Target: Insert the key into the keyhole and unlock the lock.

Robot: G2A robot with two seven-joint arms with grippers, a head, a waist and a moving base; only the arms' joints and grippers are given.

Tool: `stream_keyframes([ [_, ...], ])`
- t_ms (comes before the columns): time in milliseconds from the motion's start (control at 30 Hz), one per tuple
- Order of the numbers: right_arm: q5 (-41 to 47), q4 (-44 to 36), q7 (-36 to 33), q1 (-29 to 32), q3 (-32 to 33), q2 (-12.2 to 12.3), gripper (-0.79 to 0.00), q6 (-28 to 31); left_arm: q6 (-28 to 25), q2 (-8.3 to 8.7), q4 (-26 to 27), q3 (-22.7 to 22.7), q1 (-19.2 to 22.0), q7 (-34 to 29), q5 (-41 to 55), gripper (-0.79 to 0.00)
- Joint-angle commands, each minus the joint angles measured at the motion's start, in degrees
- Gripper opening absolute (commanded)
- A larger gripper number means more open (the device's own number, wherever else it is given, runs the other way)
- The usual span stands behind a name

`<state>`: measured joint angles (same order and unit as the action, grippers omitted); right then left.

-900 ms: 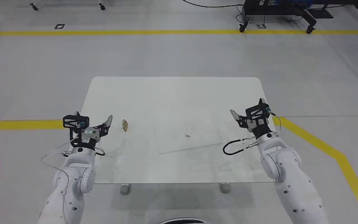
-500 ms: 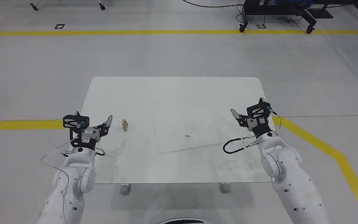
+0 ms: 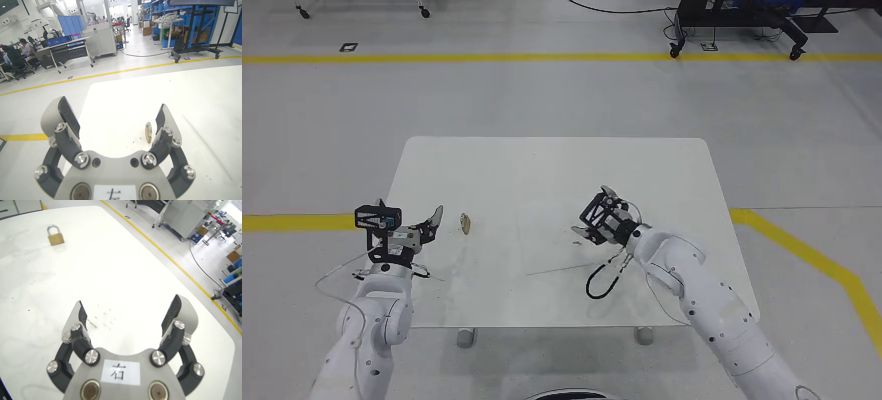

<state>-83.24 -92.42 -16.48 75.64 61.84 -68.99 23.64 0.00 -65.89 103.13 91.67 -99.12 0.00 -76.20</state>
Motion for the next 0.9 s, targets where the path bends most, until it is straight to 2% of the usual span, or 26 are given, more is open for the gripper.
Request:
stream_keyframes([
  [0, 0.3, 1.6, -0.2, -1.3, -1.0, 0.1, 0.000, 6.6, 0.0, 0.00, 0.0, 0.0, 0.0, 0.0, 0.0, 0.000],
  [167, 7.2, 8.7, -2.8, -5.8, -2.2, 0.2, 0.000, 20.9, 0.0, 0.00, 0.0, 0.0, 0.0, 0.0, 0.0, 0.000],
  [300, 9.3, 13.0, -5.7, -9.0, -3.9, -0.2, -0.037, 23.3, 0.0, 0.00, 0.0, 0.0, 0.0, 0.0, 0.0, 0.000],
  [333, 9.7, 13.9, -6.4, -9.6, -4.7, -0.4, -0.102, 24.1, 0.0, 0.00, 0.0, 0.0, 0.0, 0.0, 0.0, 0.000],
  [367, 9.7, 14.8, -6.9, -10.4, -5.3, -0.5, -0.102, 24.2, 0.0, 0.00, 0.0, 0.0, 0.0, 0.0, 0.0, 0.000],
  [400, 9.9, 15.8, -7.5, -11.1, -5.9, -0.7, -0.142, 23.6, 0.0, 0.00, 0.0, 0.0, 0.0, 0.0, 0.0, 0.000],
  [433, 10.1, 16.6, -7.8, -11.7, -6.4, -0.9, -0.246, 23.1, 0.0, 0.00, 0.0, 0.0, 0.0, 0.0, 0.0, 0.000],
  [533, 9.8, 18.1, -8.8, -13.2, -7.5, -1.2, -0.394, 22.1, 0.0, 0.00, 0.0, 0.0, 0.0, 0.0, 0.0, 0.000],
  [667, 8.2, 18.7, -9.3, -14.5, -8.6, -1.3, -0.486, 23.0, 0.0, 0.00, 0.0, 0.0, 0.0, 0.0, 0.0, 0.000],
  [800, 7.7, 19.3, -9.7, -15.3, -9.4, -1.4, -0.529, 23.2, 0.0, 0.00, 0.0, 0.0, 0.0, 0.0, 0.0, 0.000],
  [867, 7.7, 19.7, -9.6, -15.7, -10.0, -1.5, -0.576, 23.8, 0.0, 0.00, 0.0, 0.0, 0.0, 0.0, 0.0, 0.000],
])
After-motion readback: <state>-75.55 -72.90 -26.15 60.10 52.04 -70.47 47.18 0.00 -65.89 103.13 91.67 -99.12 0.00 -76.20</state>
